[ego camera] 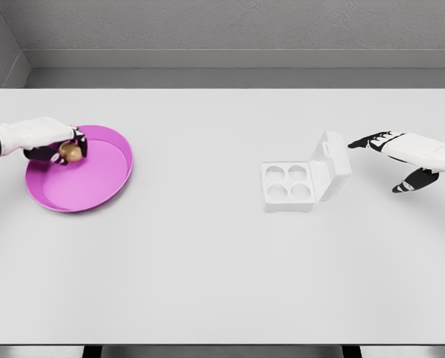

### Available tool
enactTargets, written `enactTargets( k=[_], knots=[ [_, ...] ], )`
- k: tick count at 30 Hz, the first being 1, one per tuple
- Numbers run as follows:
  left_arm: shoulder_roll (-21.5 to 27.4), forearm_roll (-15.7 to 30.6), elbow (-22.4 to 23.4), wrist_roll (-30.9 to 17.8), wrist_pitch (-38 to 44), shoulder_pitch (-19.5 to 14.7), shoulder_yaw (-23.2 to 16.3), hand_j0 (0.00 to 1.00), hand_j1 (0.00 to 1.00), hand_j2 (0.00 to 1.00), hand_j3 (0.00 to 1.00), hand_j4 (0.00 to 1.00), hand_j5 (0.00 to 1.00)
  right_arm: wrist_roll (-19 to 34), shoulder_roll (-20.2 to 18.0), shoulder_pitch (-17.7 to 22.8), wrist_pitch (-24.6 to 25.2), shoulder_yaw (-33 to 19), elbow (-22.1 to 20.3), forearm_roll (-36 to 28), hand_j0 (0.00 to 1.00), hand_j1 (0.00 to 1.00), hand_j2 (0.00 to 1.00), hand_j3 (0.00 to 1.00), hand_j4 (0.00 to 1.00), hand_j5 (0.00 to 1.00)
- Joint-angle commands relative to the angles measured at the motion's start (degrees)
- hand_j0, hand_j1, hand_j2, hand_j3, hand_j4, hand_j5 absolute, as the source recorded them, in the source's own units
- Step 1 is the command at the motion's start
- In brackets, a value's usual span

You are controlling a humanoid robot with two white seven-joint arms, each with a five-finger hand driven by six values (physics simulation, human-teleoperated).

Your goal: Pack egg into the box and close the box lid

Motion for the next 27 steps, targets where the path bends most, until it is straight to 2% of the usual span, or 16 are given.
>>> enactTargets(
  k=[1, 10, 14, 27],
  knots=[
    [-0.3, 0.4, -2.2, 0.0, 0.1, 0.0, 1.0, 0.36, 0.36, 0.36, 0.36, 0.36, 0.36, 0.0, -0.1, 0.0, 0.2, 0.0, 0.0, -0.4, 1.0, 1.0, 1.0, 1.0, 1.0, 1.0],
    [-1.9, 0.8, -5.0, 0.0, -0.2, 0.2, 3.0, 0.35, 0.35, 0.35, 0.35, 0.35, 0.35, 0.0, -0.1, 0.0, 0.2, -0.1, -0.1, -0.4, 1.0, 1.0, 1.0, 1.0, 1.0, 1.0],
    [-3.2, 0.8, -8.2, 0.0, -0.2, 0.7, 3.4, 0.35, 0.35, 0.35, 0.35, 0.35, 0.35, 0.0, -0.1, 0.0, 0.2, -0.1, -0.1, -0.4, 1.0, 1.0, 1.0, 1.0, 1.0, 1.0],
    [-7.1, 1.2, -11.7, 0.0, -0.3, 1.1, 3.5, 0.33, 0.33, 0.33, 0.33, 0.33, 0.33, 0.0, -0.1, 0.0, 0.2, -0.1, -0.1, -0.4, 1.0, 1.0, 1.0, 1.0, 1.0, 1.0]
  ],
)
